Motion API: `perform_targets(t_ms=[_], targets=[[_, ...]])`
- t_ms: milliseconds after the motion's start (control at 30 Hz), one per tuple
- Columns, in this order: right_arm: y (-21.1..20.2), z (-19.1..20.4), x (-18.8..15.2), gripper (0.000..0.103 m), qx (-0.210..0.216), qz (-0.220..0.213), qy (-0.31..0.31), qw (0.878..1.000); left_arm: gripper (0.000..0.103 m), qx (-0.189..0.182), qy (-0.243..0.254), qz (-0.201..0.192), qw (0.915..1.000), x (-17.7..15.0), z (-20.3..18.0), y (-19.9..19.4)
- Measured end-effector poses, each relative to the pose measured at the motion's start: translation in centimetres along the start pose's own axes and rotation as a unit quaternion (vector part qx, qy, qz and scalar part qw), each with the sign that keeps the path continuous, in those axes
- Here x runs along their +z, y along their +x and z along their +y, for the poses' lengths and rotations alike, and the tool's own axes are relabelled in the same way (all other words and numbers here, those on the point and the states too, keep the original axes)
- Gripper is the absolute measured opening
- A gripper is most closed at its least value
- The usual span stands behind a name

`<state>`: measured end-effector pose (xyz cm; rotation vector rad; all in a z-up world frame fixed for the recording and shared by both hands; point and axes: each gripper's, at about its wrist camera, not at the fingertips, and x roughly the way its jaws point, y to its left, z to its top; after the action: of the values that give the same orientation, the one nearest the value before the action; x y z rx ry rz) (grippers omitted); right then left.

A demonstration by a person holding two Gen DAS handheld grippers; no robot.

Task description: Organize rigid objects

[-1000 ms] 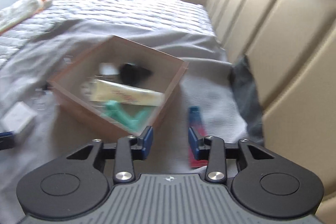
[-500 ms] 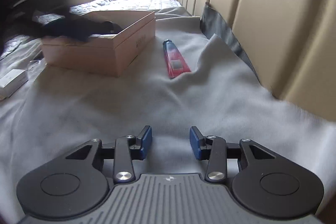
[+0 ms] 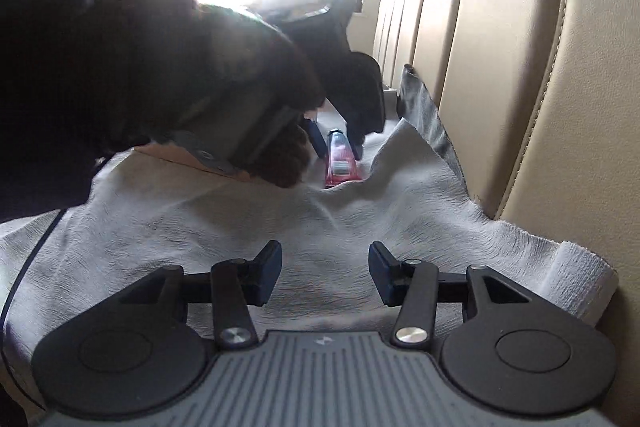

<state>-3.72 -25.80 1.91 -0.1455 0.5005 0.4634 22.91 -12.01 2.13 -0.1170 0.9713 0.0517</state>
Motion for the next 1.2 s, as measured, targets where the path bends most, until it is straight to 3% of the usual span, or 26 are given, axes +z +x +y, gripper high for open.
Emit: perform_targets(t_ms=[133, 267, 367, 500, 633, 733, 833, 1000, 1100, 1200], targets=[[0.7, 0.0, -0.2, 0.048, -0.004, 0.007, -0.006, 1.000, 0.040, -0.005, 0.025, -0.011, 0.9996, -0.3, -0.1, -0.8], [0.2, -0.1, -0.3, 0.048, -0.012, 0.006, -0.010, 1.000, 0.035, -0.061, 0.018, -0.041, 0.9971, -2.4, 1.1, -3.0], [-0.7, 0.1, -0.3, 0.048, -0.024, 0.003, -0.016, 1.000, 0.013, -0.077, 0.049, -0.067, 0.9936, -4.9, 1.6, -5.9], [-1.6, 0.5, 0.2, 0.048, -0.034, -0.005, -0.019, 0.999, 0.014, -0.110, 0.092, -0.082, 0.9863, -9.1, 2.9, -10.3], [-1.7, 0.6, 1.1, 0.048, -0.030, -0.012, -0.015, 0.999, 0.014, -0.120, 0.051, -0.086, 0.9877, -12.2, 6.2, -13.8], [-0.4, 0.1, 3.6, 0.048, -0.012, -0.016, 0.006, 1.000, 0.016, -0.109, 0.007, -0.071, 0.9915, -13.8, 9.5, -15.7], [3.2, -1.1, 8.2, 0.048, 0.022, 0.024, 0.044, 0.999, 0.017, -0.105, -0.025, -0.056, 0.9925, -14.6, 12.5, -17.0], [12.4, -2.8, 14.4, 0.047, 0.005, 0.108, 0.108, 0.988, 0.017, -0.079, -0.057, -0.054, 0.9937, -15.4, 17.1, -18.1], [18.2, -4.1, 15.0, 0.044, -0.021, 0.160, 0.129, 0.978, 0.017, -0.080, -0.070, -0.041, 0.9935, -16.3, 19.6, -18.1], [22.3, -5.1, 14.0, 0.042, -0.013, 0.207, 0.158, 0.965, 0.017, -0.070, -0.073, -0.039, 0.9941, -17.0, 21.5, -17.7]])
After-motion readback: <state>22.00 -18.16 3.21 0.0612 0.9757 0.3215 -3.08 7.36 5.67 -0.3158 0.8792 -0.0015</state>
